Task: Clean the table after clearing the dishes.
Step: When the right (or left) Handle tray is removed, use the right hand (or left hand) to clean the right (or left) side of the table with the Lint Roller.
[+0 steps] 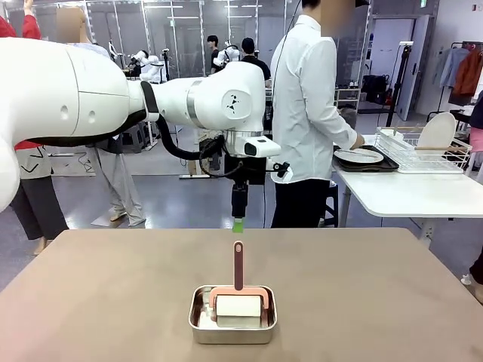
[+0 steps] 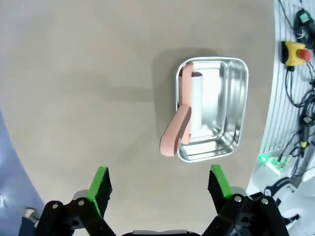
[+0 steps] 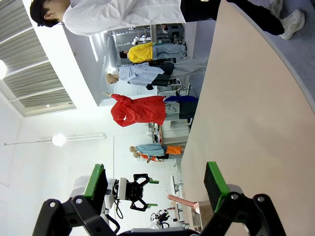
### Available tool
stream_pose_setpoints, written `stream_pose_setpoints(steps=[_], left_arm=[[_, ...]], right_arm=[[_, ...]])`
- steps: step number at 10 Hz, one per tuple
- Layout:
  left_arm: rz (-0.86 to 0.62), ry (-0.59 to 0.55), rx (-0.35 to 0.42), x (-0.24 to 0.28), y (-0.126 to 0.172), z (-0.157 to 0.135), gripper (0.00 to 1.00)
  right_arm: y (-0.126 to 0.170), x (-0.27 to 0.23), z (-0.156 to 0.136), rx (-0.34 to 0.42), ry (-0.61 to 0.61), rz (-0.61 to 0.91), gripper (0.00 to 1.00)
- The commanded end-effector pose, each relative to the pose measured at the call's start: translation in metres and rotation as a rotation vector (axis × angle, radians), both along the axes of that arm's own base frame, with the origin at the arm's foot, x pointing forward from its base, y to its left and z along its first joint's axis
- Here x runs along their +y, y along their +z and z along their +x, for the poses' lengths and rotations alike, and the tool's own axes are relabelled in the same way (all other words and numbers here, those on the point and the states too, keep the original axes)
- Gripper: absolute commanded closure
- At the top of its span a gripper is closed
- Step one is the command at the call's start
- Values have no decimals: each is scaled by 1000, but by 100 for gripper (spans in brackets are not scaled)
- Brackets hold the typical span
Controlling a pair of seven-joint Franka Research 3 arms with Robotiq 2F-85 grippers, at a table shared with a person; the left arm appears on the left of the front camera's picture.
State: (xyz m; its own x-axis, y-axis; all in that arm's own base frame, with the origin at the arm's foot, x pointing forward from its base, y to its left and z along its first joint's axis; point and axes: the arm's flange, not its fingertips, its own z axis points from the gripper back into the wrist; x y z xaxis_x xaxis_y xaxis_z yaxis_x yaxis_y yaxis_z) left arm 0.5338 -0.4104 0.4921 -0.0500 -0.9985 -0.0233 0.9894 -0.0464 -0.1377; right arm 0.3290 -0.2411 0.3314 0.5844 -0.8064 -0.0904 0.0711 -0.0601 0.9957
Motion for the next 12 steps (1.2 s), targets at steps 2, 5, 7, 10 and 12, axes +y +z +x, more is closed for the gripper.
stream_pose_setpoints(steps=[2,5,7,10,12], left_arm=[[-33,32,49,2,-12,-1,0],[-53,45,99,2,-38,1,0],[-57,52,132,3,-56,-2,0],[-48,86,179,10,-78,-6,0],[-37,82,200,12,-90,-10,0]], right_arm=[[3,-1,-3,-3,15,-8,0],[3,-1,-3,-3,15,-8,0],[3,-1,-3,-3,15,-8,0],[3,-1,-3,-3,15,-8,0],[3,-1,-3,-3,15,-8,0]])
